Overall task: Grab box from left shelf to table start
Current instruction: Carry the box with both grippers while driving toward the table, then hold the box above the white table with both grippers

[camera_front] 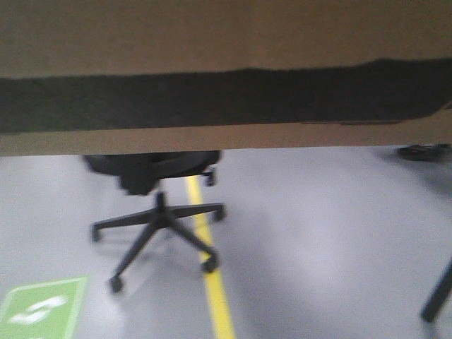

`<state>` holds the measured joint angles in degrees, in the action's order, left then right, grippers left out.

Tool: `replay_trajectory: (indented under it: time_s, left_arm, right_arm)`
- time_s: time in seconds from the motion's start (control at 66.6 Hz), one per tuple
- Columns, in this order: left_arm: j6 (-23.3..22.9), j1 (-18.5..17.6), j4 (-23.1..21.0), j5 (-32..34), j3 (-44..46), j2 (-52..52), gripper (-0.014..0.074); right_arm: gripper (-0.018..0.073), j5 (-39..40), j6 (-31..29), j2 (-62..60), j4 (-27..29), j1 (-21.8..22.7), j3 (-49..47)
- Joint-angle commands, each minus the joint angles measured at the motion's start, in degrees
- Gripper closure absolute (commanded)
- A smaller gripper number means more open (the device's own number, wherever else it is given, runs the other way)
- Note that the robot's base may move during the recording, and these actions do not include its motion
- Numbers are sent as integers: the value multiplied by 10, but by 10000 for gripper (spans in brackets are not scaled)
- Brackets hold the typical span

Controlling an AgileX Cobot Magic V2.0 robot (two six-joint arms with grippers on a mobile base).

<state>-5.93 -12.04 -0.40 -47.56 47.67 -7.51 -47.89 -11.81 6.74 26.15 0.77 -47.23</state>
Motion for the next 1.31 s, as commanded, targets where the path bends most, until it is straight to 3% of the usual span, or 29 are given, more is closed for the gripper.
replay_trajectory:
  time_s: [0.0,1.291]
  left_arm:
    - [-9,-3,15,118,22,-11,697]
    - [-9,-3,16,118,22,-11,697]
  right_arm:
    - [494,83,-4,14,-3,0,-17]
    - [494,83,-4,14,-3,0,-17]
